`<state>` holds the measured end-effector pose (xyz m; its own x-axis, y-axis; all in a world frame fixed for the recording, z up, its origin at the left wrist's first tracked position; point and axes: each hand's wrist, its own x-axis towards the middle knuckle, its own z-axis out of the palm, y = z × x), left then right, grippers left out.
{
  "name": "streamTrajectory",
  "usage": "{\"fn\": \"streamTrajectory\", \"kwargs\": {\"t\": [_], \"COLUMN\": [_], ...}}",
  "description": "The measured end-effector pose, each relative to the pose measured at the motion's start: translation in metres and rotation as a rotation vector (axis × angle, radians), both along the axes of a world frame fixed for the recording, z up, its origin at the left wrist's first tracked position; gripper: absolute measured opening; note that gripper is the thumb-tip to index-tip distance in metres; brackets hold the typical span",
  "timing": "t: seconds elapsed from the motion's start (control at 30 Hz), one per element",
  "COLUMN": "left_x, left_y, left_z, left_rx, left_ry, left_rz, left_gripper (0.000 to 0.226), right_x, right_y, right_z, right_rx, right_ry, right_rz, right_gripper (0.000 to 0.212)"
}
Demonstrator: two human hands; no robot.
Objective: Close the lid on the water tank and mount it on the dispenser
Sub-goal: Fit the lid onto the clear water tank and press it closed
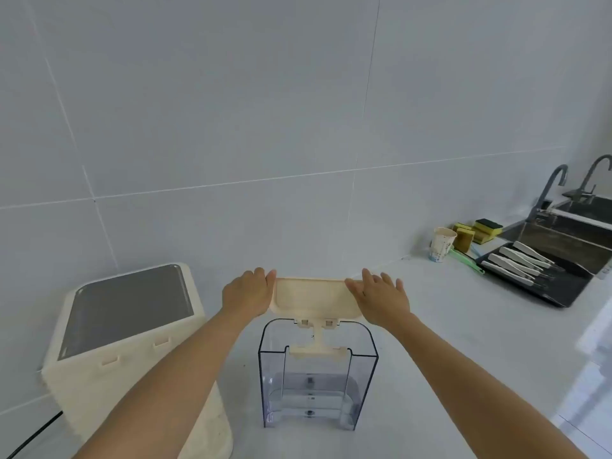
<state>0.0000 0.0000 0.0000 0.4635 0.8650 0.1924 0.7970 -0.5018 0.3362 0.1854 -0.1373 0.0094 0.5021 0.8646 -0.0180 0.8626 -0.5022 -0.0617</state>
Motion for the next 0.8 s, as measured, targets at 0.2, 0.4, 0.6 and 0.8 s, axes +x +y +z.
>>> {"fn": "streamTrajectory", "kwargs": {"t": [0.2, 0.4, 0.6, 0.8], "left_x": [0.006, 0.005, -0.004, -0.02], "left_y": [0.002, 0.0, -0.006, -0.019], "left_z": [-0.004, -0.003, 0.001, -0.007], "left_rx": [-0.029, -0.087, -0.202, -0.34], "left_ry": [0.037, -0.007, -0.178, -0.409], "left_rz": [0.001, 0.012, 0.009, -0.014], "left_gripper": [0.053, 0.052, 0.05, 0.041], "right_x": [0.005, 0.009, 0.007, 0.0], "right_y": [0.007, 0.004, -0.005, -0.026], "right_z": [-0.004, -0.002, 0.002, 0.002], "right_rx": [0.122, 0.24, 0.353, 0.377], "right_ry": [0.081, 0.229, 0.35, 0.332], "right_rz": [-0.058, -0.091, -0.111, -0.032], "right_gripper": [0.028, 0.029, 0.03, 0.037]}}
